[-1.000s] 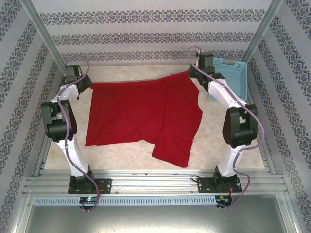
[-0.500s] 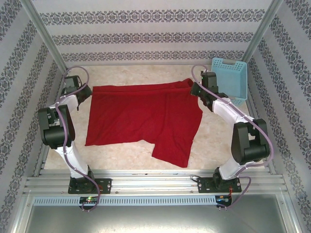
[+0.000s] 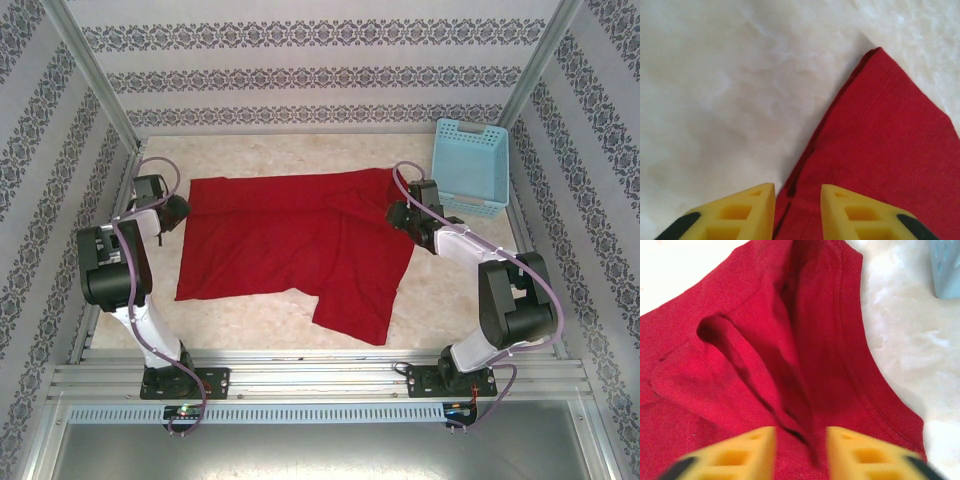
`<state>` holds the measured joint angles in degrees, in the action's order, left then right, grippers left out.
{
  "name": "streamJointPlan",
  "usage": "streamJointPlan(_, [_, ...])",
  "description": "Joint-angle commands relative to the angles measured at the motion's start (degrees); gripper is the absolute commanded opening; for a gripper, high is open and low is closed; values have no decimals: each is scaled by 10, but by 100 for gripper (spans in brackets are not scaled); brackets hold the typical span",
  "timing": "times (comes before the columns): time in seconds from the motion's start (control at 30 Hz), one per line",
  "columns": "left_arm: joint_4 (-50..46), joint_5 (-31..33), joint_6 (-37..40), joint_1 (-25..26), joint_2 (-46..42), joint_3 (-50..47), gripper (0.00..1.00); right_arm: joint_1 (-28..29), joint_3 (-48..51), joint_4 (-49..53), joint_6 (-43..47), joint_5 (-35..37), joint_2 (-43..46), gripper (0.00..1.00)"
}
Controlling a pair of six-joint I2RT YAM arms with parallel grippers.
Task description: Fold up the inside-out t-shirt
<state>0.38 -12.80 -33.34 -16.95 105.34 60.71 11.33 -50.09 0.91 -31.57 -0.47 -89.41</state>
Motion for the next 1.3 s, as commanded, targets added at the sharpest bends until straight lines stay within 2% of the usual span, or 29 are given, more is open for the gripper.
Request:
streamJointPlan(0.0, [-31, 29, -14, -8, -59, 8, 40, 7, -30, 26, 5, 28, 38, 56])
streamJointPlan(0.1, [-41, 26, -14, -3, -79, 29, 43, 15, -82, 55, 25, 55, 30, 62])
streamJointPlan(0.23, [-27, -14, -19, 18, -64, 60, 48, 14, -169, 78, 19, 35, -50, 63])
streamJointPlan(0.47, [14, -89, -36, 68, 43, 128, 51, 6, -352, 98, -18, -39, -246, 61])
streamJointPlan(0.6, [22, -106, -60, 74, 115, 163, 52, -5, -440, 120, -46, -59, -341, 58])
streamJointPlan(0.7, [6, -103, -66, 74, 155, 179, 54, -15, -471, 150, -70, -60, -379, 57])
streamJointPlan(0.8, [-21, -67, -68, 72, 171, 176, 56, -28, -457, 180, -111, -27, -384, 57])
streamJointPlan(0.93, [-19, -48, -81, 62, 172, 152, 57, -50, -433, 175, -139, -30, -384, 57])
streamJointPlan(1.17, [-76, -32, -61, 60, 101, 157, 61, -50, -432, 185, -77, -27, -331, 58])
streamJointPlan(1.27, [-163, 14, -49, 62, 35, 158, 67, -38, -412, 209, -38, -18, -271, 60])
